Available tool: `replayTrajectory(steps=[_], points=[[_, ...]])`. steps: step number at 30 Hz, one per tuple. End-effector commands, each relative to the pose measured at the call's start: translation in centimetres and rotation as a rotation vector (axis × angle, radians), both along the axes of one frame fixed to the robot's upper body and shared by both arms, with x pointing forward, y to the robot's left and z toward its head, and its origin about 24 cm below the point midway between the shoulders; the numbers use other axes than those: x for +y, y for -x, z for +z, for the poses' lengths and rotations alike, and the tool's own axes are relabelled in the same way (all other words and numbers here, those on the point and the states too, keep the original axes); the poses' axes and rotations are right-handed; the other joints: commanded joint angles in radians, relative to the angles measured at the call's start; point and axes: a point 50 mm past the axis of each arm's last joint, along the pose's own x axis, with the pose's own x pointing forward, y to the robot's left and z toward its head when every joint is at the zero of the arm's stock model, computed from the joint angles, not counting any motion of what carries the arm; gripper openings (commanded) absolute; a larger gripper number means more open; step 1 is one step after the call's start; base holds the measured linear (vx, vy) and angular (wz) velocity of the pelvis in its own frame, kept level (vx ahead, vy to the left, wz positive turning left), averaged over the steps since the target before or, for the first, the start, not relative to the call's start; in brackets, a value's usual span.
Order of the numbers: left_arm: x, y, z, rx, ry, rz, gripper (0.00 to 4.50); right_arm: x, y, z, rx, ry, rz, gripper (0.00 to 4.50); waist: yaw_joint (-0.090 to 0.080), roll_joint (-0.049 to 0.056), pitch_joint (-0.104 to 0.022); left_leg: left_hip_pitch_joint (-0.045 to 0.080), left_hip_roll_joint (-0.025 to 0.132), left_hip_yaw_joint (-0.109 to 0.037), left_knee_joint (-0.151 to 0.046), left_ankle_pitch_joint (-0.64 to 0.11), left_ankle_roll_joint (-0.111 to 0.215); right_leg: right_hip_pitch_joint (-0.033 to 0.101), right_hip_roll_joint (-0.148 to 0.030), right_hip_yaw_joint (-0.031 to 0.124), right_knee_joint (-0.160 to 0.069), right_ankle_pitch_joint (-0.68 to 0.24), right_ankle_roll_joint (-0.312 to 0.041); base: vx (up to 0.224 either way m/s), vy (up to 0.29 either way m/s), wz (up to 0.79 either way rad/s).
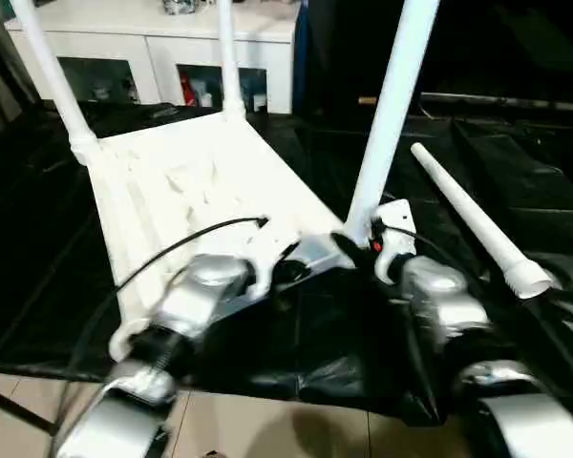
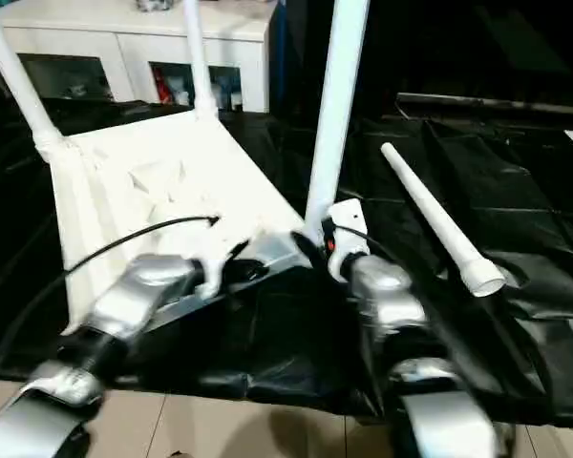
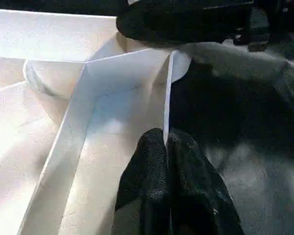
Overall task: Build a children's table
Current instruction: Rotate leg to tighten
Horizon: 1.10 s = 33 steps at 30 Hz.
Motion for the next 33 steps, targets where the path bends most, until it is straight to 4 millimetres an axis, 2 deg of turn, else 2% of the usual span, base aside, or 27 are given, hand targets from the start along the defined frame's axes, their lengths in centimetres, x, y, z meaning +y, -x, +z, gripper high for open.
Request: replayTrajectory(steps=[1, 4, 5, 7, 8, 11, 12, 14, 15, 17, 18, 21, 22, 23, 24, 25, 27, 30, 33], points=[[0.4, -1.1, 0.7, -0.036, 0.008, 0.13, 0.0, 1.3, 0.9, -2.0, 0.099, -0.004, -0.026, 2.77, -0.003, -0.008, -0.059, 0.02, 0.018, 0.0, -0.072, -0.201, 0.015, 0.041, -0.045, 0.038, -0.085, -0.144, -0.214, 0.0, 0.0, 0.0], [-0.1, -1.3, 0.8, -0.043, 0.006, 0.129, 0.0, 2.9, 0.8, -1.8, 0.079, -0.016, -0.027, 2.77, -0.001, -0.01, -0.061, 0.015, 0.016, -0.001, -0.073, -0.19, 0.016, 0.045, -0.046, 0.037, -0.083, -0.125, -0.206, 0.0, 0.0, 0.0], [-0.2, -1.3, 0.8, -0.045, 0.006, 0.128, 0.0, 3.2, 0.8, -1.7, 0.073, -0.018, -0.026, 3.33, -0.002, -0.01, -0.062, 0.014, 0.016, -0.001, -0.072, -0.185, 0.018, 0.045, -0.047, 0.037, -0.081, -0.111, -0.206, 0.0, 0.0, 0.0], [-0.4, -1.4, 0.9, -0.068, 0.008, 0.107, 0.0, 3.8, 0.8, -1.4, 0.046, -0.018, -0.01, 3.47, -0.001, -0.011, -0.06, 0.014, 0.015, 0.0, -0.072, -0.193, 0.021, 0.044, -0.047, 0.037, -0.084, -0.121, -0.203, 0.0, 0.0, 0.0], [-0.3, -1.2, 0.9, -0.068, 0.018, 0.087, 0.0, 3.6, 0.7, -1.2, 0.03, -0.006, -0.007, 3.47, -0.002, -0.012, -0.058, 0.013, 0.015, -0.001, -0.074, -0.203, 0.024, 0.044, -0.048, 0.037, -0.086, -0.135, -0.199, 0.0, 0.0, 0.0], [0.0, -0.8, 0.7, -0.054, 0.043, 0.055, 0.0, 2.8, 0.4, -0.6, -0.006, 0.006, -0.021, 3.9, -0.009, -0.012, -0.058, 0.012, 0.017, -0.002, -0.076, -0.22, 0.02, 0.045, -0.048, 0.036, -0.088, -0.16, -0.194, 0.0, 0.0, 0.0], [0.0, -0.8, 0.7, -0.054, 0.043, 0.055, 0.0, 2.8, 0.4, -0.6, -0.006, 0.006, -0.021, 3.93, -0.011, -0.012, -0.059, 0.008, 0.016, -0.003, -0.076, -0.213, 0.021, 0.047, -0.048, 0.036, -0.086, -0.156, -0.192, 0.0, 0.0, 0.0], [0.3, -0.5, 0.6, -0.049, 0.059, 0.02, 0.0, 2.4, 0.2, -0.1, -0.023, -0.023, 0.006, 4.09, -0.012, -0.012, -0.059, 0.01, 0.016, -0.002, -0.074, -0.199, 0.028, 0.045, -0.047, 0.037, -0.085, -0.134, -0.197, 0.0, 0.0, 0.0], [0.3, -0.5, 0.6, -0.049, 0.059, 0.02, 0.0, 2.4, 0.2, -0.1, -0.023, -0.023, 0.006, 4.09, -0.012, -0.013, -0.059, 0.009, 0.017, -0.001, -0.074, -0.195, 0.036, 0.046, -0.048, 0.037, -0.084, -0.122, -0.202, 0.0, 0.0, 0.0], [1.6, 0.6, 0.2, -0.026, 0.067, -0.065, 0.0, 0.7, 0.2, 0.6, -0.024, -0.053, 0.125, 4.09, -0.011, -0.015, -0.061, 0.005, 0.017, -0.002, -0.072, -0.178, 0.052, 0.052, -0.048, 0.036, -0.08, -0.089, -0.209, 0.0, 0.0, 0.0], [1.8, 0.7, 0.2, -0.024, 0.067, -0.075, 0.0, 0.4, 0.2, 0.6, -0.023, -0.052, 0.139, 4.09, -0.01, -0.017, -0.062, 0.006, 0.017, -0.001, -0.069, -0.156, 0.067, 0.052, -0.047, 0.036, -0.076, -0.059, -0.219, 0.0, 0.0, 0.0], [2.4, 1.0, 0.1, -0.018, 0.067, -0.106, 0.0, -0.2, 0.5, 0.9, -0.037, -0.036, 0.221, 4.09, -0.007, -0.015, -0.062, 0.01, 0.018, 0.003, -0.066, -0.127, 0.081, 0.046, -0.045, 0.037, -0.073, -0.026, -0.241, 0.0, 0.0, 0.0], [2.4, 1.0, 0.1, -0.018, 0.067, -0.106, 0.0, -0.2, 0.5, 0.9, -0.037, -0.036, 0.221, 4.09, -0.006, -0.014, -0.062, 0.009, 0.018, 0.002, -0.066, -0.135, 0.082, 0.047, -0.045, 0.036, -0.073, -0.031, -0.243, 0.0, 0.0, 0.0], [3.2, 1.4, 0.2, -0.014, 0.07, -0.135, 0.0, -1.0, 0.8, 1.2, -0.043, -0.02, 0.302, 4.09, -0.008, -0.021, -0.061, 0.008, 0.019, 0.003, -0.068, -0.138, 0.081, 0.048, -0.045, 0.036, -0.074, -0.041, -0.242, 0.0, 0.0, 0.0], [3.2, 1.4, 0.2, -0.014, 0.07, -0.135, 0.0, -1.0, 0.8, 1.2, -0.043, -0.02, 0.302, 4.09, -0.005, -0.017, -0.062, 0.011, 0.021, 0.002, -0.067, -0.143, 0.083, 0.047, -0.046, 0.036, -0.073, -0.047, -0.243, 0.0, 0.0, 0.0], [3.2, 1.4, 0.2, -0.014, 0.07, -0.135, 0.0, -1.0, 0.8, 1.2, -0.043, -0.02, 0.302, 4.09, -0.005, -0.017, -0.061, 0.011, 0.021, 0.003, -0.067, -0.139, 0.082, 0.047, -0.046, 0.037, -0.073, -0.045, -0.243, 0.0, 0.0, 0.0], [4.4, 2.1, 0.4, -0.007, 0.077, -0.2, 0.0, -2.2, 1.4, 1.7, -0.048, 0.017, 0.444, 4.09, -0.005, -0.019, -0.062, 0.011, 0.021, 0.003, -0.066, -0.14, 0.081, 0.048, -0.045, 0.036, -0.072, -0.041, -0.247, 0.0, 0.0, 0.0], [5.2, 2.7, 0.6, 0.005, 0.082, -0.247, 0.0, -2.9, 1.8, 2.0, -0.04, 0.031, 0.537, 4.09, -0.003, -0.018, -0.062, 0.01, 0.022, 0.005, -0.064, -0.131, 0.098, 0.047, -0.043, 0.036, -0.067, -0.017, -0.255, 0.0, 0.0, 0.0], [5.6, 3.2, 0.7, 0.016, 0.079, -0.271, 0.0, -3.1, 2.0, 2.2, -0.026, 0.026, 0.592, 4.09, -0.003, -0.02, -0.061, 0.009, 0.024, 0.006, -0.064, -0.135, 0.098, 0.046, -0.044, 0.036, -0.067, -0.039, -0.258, 0.0, 0.0, 0.0]])
